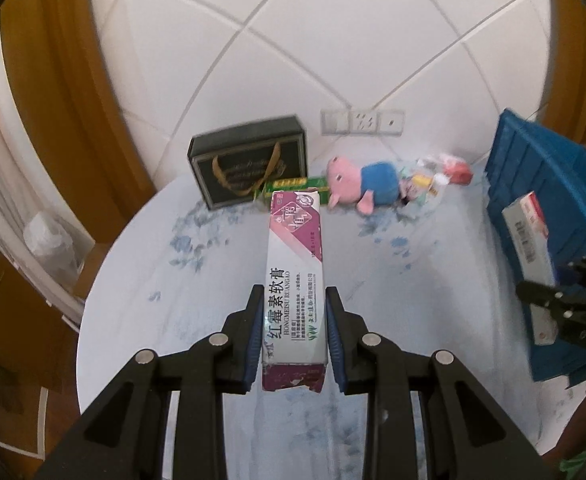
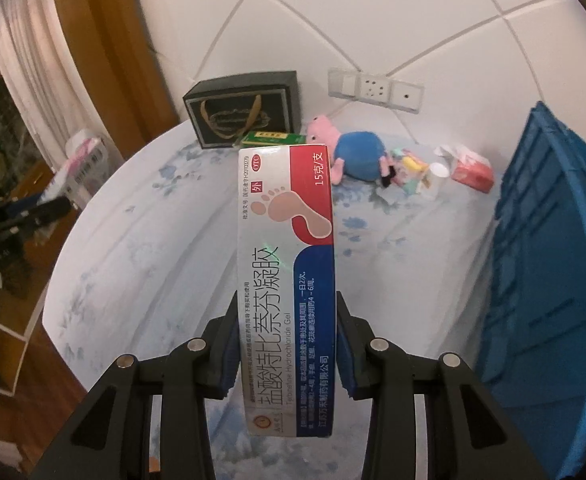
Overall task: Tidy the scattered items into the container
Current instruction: 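Carry both ointment boxes over the blue crate with both tools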
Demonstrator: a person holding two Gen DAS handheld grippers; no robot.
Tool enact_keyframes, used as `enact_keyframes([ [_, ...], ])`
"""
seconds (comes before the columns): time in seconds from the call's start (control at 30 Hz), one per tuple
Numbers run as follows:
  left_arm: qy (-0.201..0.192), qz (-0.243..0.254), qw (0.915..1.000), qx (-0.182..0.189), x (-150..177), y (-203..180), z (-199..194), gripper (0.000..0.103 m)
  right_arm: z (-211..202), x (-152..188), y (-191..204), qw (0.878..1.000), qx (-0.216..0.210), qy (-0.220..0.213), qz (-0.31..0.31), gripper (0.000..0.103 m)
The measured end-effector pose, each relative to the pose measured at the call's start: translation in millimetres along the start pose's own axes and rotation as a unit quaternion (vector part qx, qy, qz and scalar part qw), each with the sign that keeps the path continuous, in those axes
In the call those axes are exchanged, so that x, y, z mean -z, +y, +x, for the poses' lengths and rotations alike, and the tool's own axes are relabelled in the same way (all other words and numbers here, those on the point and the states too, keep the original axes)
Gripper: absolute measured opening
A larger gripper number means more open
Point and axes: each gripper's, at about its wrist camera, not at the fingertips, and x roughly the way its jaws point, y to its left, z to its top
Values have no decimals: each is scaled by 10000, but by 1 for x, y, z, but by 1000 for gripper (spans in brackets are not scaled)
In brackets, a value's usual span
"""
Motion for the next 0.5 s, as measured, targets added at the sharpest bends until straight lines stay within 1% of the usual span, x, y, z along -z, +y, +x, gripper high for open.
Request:
enact_keyframes([
  [0.1, -159, 116, 9998, 53, -11, -20, -17, 28, -18, 3, -12, 9999, 82, -134, -72, 39],
  [0.33, -390, 380, 9983, 196, -38, -70, -43, 28, -70, 10, -50, 9990, 200, -402, -38, 39],
  [0.43, -504, 536, 9969, 295, -52, -99, -52, 28, -91, 11, -65, 9982, 255, -545, 19, 39],
  [0.5, -585, 594, 9958, 385, -58, -118, -59, 28, -108, 13, -76, 9970, 367, -678, 7, 39],
])
